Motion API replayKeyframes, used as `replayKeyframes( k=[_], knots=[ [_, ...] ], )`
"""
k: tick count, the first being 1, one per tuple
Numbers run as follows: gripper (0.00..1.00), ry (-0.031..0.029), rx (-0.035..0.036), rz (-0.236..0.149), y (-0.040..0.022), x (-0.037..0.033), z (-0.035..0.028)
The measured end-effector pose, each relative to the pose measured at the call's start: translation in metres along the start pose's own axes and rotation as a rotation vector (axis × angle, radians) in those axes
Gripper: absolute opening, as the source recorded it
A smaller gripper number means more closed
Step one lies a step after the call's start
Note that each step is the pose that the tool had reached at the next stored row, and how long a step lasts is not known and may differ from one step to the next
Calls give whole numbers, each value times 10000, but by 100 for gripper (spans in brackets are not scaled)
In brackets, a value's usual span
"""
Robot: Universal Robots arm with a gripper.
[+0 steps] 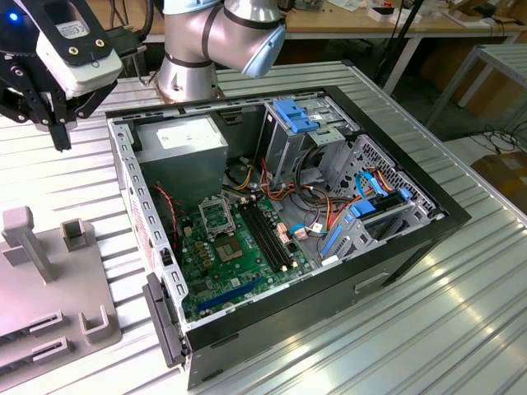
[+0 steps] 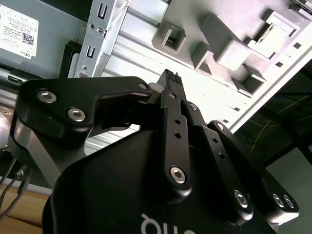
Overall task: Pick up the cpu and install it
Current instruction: 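Reach for the cpu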
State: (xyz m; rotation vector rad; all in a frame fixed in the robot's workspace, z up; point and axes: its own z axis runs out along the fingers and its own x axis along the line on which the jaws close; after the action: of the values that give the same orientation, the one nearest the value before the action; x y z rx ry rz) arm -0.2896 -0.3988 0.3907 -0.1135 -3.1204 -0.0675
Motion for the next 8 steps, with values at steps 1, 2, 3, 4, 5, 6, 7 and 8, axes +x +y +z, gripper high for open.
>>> replayKeyframes(
  k=[1, 2, 3, 4, 5, 6, 7, 8],
  knots=[
    [11, 8, 0, 1, -1, 9, 1],
    [11, 16, 1, 1, -1, 18, 1],
    [11, 28, 2, 1, -2, 30, 2],
    [11, 38, 3, 2, -3, 40, 2],
    [11, 56, 4, 3, -4, 60, 4],
    [11, 65, 5, 3, -5, 70, 5],
    [11, 74, 5, 4, -6, 79, 5],
    [11, 84, 6, 4, -7, 90, 6]
  ],
)
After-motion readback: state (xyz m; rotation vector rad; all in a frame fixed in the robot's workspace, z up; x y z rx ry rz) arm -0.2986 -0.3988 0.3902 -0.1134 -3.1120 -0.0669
